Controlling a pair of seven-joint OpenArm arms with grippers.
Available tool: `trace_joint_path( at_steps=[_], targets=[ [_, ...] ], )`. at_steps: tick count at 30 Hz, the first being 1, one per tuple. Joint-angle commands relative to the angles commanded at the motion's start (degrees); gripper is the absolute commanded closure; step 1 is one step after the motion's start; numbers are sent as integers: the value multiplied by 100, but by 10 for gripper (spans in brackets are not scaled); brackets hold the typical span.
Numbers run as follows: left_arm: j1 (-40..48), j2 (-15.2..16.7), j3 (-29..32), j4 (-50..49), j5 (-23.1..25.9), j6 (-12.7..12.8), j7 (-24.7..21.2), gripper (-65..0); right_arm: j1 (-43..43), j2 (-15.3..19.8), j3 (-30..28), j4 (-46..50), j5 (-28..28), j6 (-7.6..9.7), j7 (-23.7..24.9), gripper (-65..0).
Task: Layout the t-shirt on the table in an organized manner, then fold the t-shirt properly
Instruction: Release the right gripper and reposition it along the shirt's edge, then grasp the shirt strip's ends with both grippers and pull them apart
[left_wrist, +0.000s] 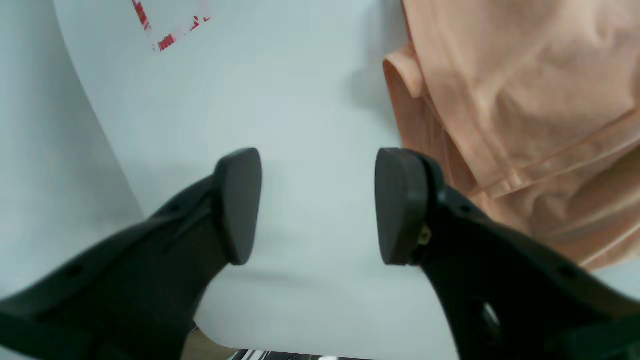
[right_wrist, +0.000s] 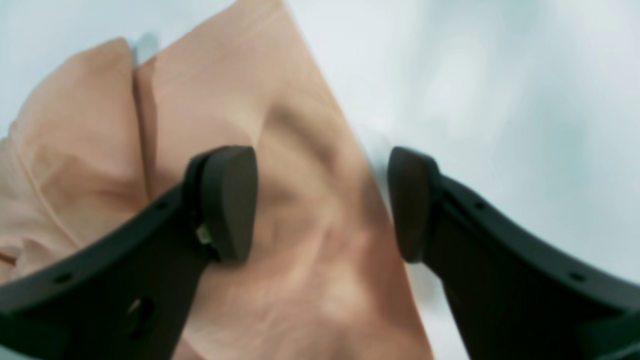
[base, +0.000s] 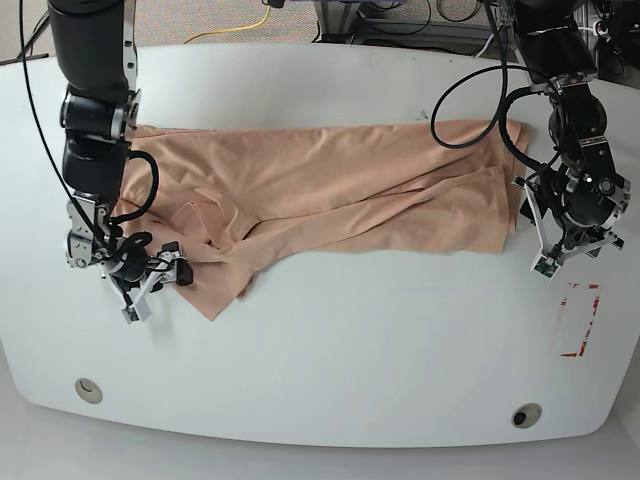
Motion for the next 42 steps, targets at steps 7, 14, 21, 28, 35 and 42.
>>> trace_joint_path(
  at_steps=[7, 14, 21, 28, 35, 42],
  targets=[
    [18, -18, 0, -9, 0, 0, 0, -339, -281, -290, -9, 730, 0, 0, -396, -393],
    [123, -18, 0, -9, 0, 0, -9, -339, -334, -457, -18, 914, -26, 0, -492, -347],
    [229, -18, 0, -9, 0, 0, -18, -339, -299, -475, -26, 923, -18, 0, -484, -13],
    [237, 0, 0, -9, 0, 0, -18, -339, 0, -484, 9, 1275, 9, 0, -949, 0],
    [237, -9, 0, -18, 9, 0, -18, -339, -255, -642, 0, 3165, 580, 0, -2681, 0],
    [237, -9, 0, -18, 18, 0, -18, -339, -914, -677, -18, 4923, 1371, 0, -4097, 0]
  ],
)
